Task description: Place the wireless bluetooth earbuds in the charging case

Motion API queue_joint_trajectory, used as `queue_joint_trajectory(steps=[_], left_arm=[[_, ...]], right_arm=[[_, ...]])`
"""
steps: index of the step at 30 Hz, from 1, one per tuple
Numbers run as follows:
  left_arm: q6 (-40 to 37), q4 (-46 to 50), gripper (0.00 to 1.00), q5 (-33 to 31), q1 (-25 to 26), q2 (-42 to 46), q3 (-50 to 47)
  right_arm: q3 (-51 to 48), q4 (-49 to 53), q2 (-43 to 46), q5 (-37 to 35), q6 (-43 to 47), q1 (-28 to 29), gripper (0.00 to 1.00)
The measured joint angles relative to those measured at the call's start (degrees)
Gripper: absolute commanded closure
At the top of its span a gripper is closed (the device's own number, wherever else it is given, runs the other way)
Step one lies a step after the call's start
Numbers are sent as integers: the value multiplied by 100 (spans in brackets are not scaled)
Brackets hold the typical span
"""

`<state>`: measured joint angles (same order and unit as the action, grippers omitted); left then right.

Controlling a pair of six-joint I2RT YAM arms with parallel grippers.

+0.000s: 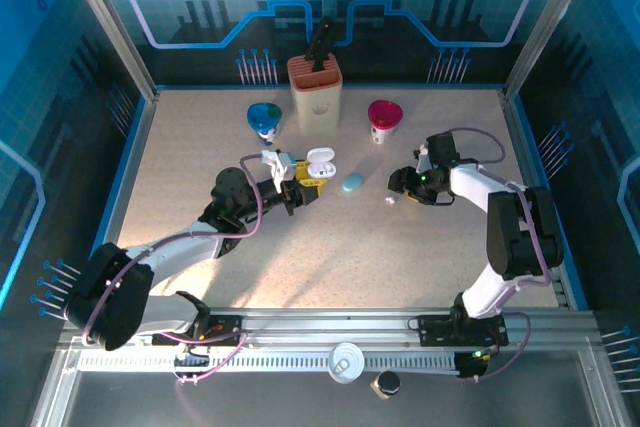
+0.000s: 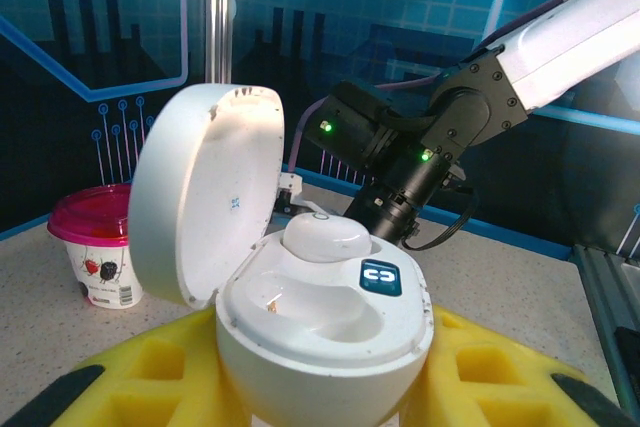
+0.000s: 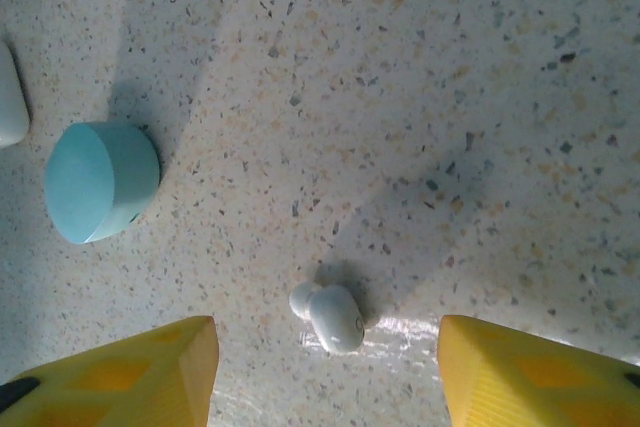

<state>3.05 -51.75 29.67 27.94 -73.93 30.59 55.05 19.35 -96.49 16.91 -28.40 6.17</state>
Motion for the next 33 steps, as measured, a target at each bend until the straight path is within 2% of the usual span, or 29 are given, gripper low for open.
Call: queue_joint_trajectory(steps=[9, 25, 33], left_arm=[[0, 42, 68, -13, 0, -2, -2], [2, 42, 68, -13, 0, -68, -2], [2, 42, 68, -13, 0, -68, -2]], right_arm=[[15, -22, -297, 315, 118, 4, 48], [20, -57, -415, 614, 142, 269, 49], [20, -61, -415, 691, 74, 577, 49]])
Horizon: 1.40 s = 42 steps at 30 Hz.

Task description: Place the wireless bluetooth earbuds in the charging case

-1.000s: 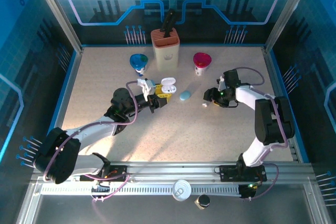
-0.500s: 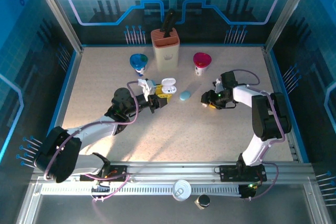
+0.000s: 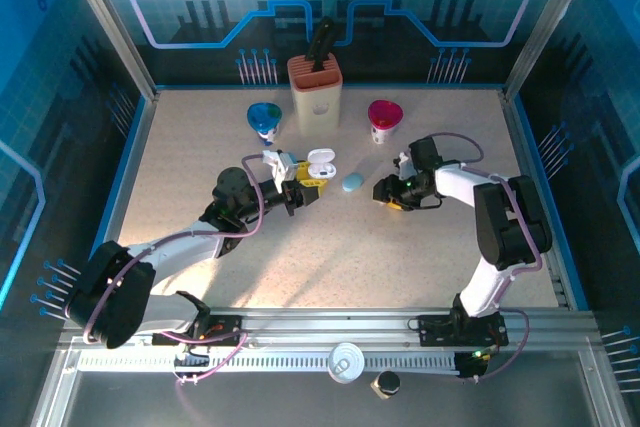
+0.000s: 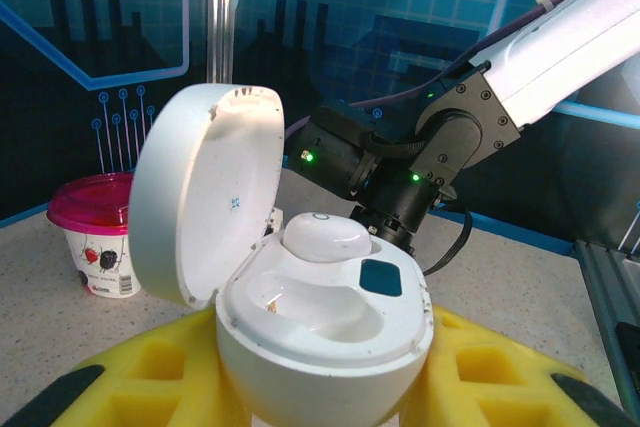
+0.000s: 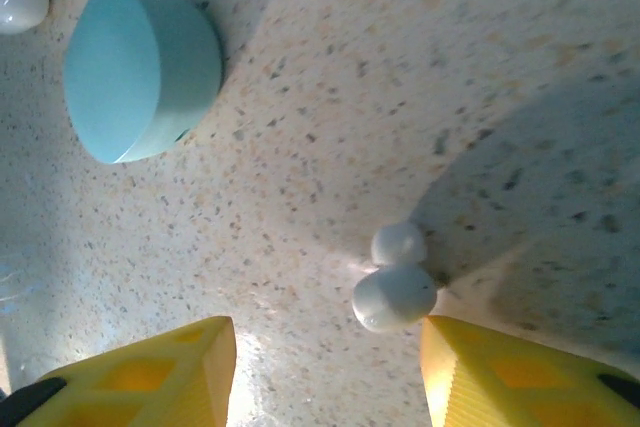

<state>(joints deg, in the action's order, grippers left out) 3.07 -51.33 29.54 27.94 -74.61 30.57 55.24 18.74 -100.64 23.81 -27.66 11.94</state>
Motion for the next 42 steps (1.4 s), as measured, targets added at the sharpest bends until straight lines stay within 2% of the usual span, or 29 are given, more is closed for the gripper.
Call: queue_joint_trajectory(steps=[10, 18, 27, 33, 42], left_arm=[[0, -4, 68, -2, -2, -4, -72], [0, -24, 68, -20, 0, -4, -151], [0, -44, 68, -24, 0, -4, -170], [0, -33, 68, -28, 0, -2, -236], [0, -20, 68, -37, 0, -2, -236]], right_arm=[[87, 15, 50, 168, -22, 225, 49], [546, 487, 275, -348, 376, 186, 42], [1423, 793, -671, -295, 647, 0, 43], [1451, 953, -962, -138, 743, 0, 44], [1204, 769, -885, -17, 804, -13, 45]])
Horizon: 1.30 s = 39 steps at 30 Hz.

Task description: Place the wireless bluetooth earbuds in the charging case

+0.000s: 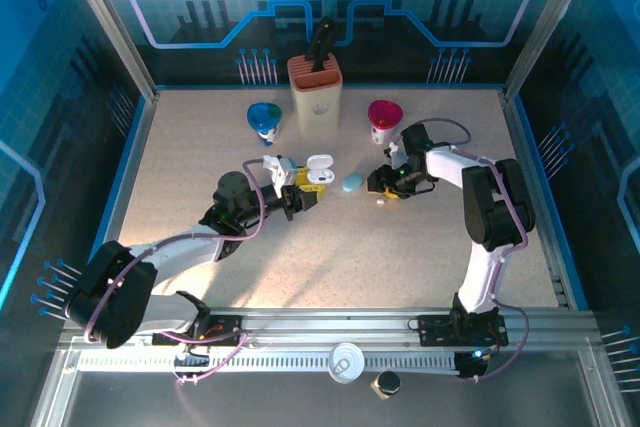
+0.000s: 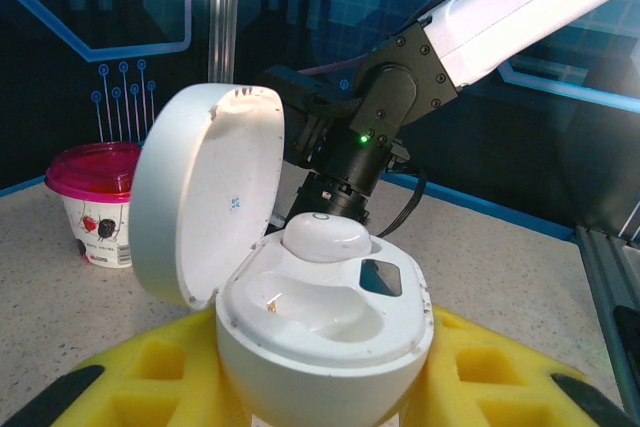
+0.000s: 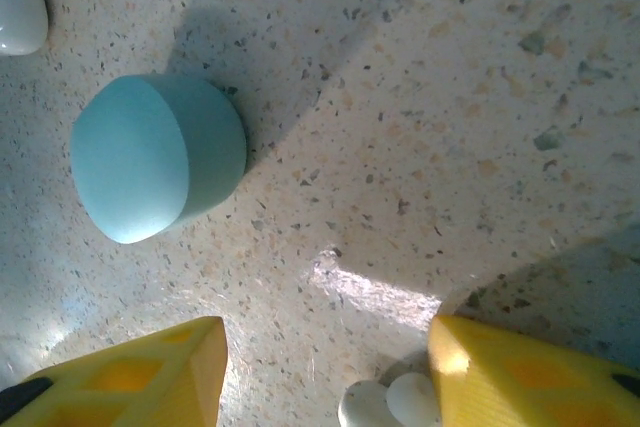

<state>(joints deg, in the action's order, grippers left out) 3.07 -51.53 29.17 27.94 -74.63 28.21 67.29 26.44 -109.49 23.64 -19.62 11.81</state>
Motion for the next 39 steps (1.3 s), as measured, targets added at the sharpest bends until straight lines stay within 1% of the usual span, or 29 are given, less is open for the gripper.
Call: queue_joint_trajectory(steps=[11, 14, 16, 19, 21, 25, 29, 32, 35, 39], left_arm=[[4, -9, 68, -52, 0, 0, 0], [4, -26, 68, -111, 0, 0, 0], [4, -33, 68, -149, -2, 0, -13], [4, -79, 68, -240, -2, 0, -98], [2, -111, 68, -313, -2, 2, -177], [4, -140, 68, -566, -26, 61, -400], [50, -181, 68, -782, -162, 151, -625], [127, -234, 68, -907, -271, 208, -765], [153, -269, 68, -1003, -319, 256, -850], [153, -280, 67, -1036, -341, 304, -859]], right_arm=[[-442, -26, 302, 197, -31, 2, 46], [-474, 39, 389, 173, -46, 7, 45], [-474, 103, 503, 31, -46, 17, 43], [-470, 229, 772, -476, -46, 94, 42], [-437, 372, 964, -1016, -44, 260, 42], [-188, 710, 1185, -2321, -22, 922, 43], [52, 964, 1198, -3342, 20, 1469, 48], [245, 1204, 1097, -3950, 61, 1718, 53], [472, 1381, 820, -4406, 83, 1943, 56], [660, 1563, 428, -4778, 118, 2229, 59]])
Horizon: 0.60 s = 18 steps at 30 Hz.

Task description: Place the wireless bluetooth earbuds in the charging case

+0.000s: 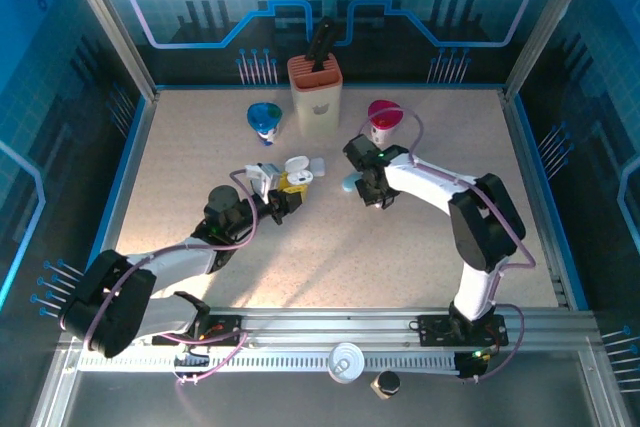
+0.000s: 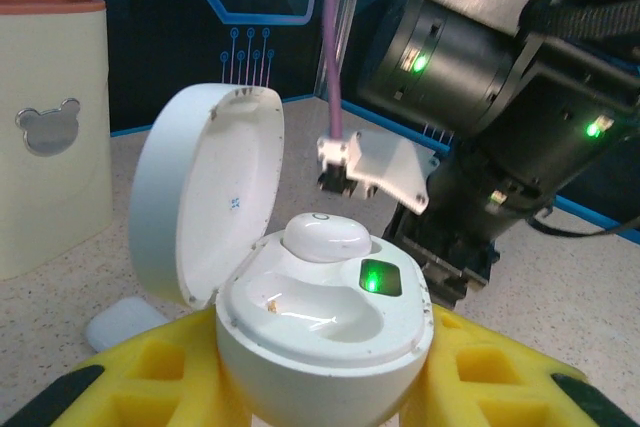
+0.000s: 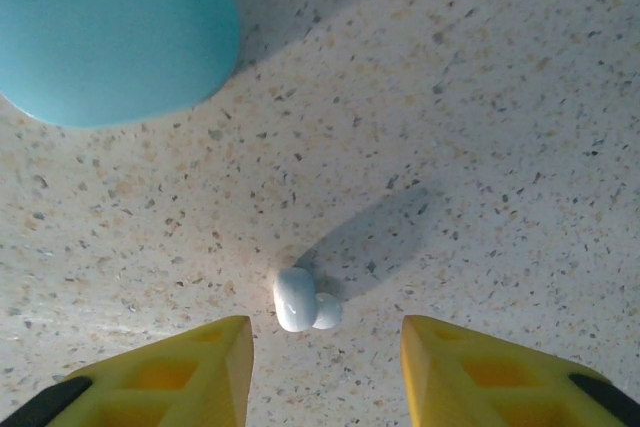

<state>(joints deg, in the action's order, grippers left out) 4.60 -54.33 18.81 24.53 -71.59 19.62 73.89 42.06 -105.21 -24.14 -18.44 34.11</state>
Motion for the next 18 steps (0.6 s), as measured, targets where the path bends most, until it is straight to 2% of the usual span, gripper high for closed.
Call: queue_joint_trajectory(steps=[11, 18], left_arm=[[-2, 2, 67, 0, 0, 9, -2], [-2, 4, 67, 2, 0, 9, -2]], right_arm=[[345, 227, -793, -273, 33, 223, 67], [380, 256, -922, -295, 57, 232, 75]])
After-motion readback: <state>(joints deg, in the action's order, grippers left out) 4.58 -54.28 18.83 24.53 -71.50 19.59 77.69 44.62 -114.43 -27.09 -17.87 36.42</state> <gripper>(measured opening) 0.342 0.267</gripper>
